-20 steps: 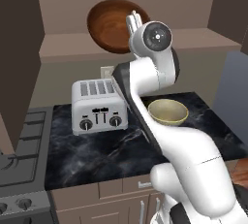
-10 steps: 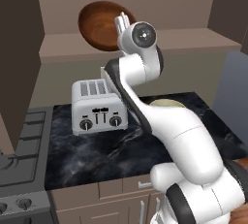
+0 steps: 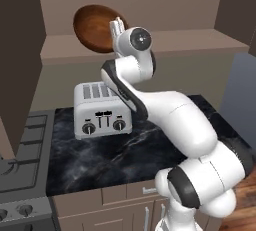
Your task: Open the cabinet. Pick the bowls from the counter and place them in the cabinet. Then close the cabinet.
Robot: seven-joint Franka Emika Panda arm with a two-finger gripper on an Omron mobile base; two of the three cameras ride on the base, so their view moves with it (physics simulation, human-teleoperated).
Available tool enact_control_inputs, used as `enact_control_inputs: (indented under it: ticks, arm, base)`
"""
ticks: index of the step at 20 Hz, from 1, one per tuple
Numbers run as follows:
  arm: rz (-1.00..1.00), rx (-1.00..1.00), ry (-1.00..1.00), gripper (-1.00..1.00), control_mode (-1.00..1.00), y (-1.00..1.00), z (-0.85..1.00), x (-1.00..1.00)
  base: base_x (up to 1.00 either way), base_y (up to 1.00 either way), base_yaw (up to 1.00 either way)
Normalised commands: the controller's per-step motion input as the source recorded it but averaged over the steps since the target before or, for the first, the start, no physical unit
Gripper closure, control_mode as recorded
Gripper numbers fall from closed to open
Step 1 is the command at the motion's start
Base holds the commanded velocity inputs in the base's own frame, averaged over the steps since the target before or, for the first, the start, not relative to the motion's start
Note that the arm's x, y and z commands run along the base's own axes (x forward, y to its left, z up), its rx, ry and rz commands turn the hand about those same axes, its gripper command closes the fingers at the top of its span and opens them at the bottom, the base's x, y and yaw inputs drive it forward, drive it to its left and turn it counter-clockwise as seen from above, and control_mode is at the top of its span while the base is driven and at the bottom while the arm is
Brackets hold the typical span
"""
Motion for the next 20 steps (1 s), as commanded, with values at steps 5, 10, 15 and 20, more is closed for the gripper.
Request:
enact_control_inputs:
  ticks: [5, 10, 15, 20]
  arm:
    - [0.08, 0.06, 0.00, 1.00, -1.00, 0.07, -0.13, 0.54]
    - [0.08, 0.03, 0.00, 1.00, -1.00, 0.03, -0.02, 0.48]
    - [0.04, 0.00, 0.00, -1.00, -1.00, 0.39, -0.02, 0.34]
    - [0.06, 0.00, -0.07, -1.00, -1.00, 0.21, 0.10, 0.02]
  base:
    - [0.00, 0.00, 0.00]
    - [0.00, 0.00, 0.00]
    - [0.00, 0.00, 0.00]
    - [0.00, 0.00, 0.00]
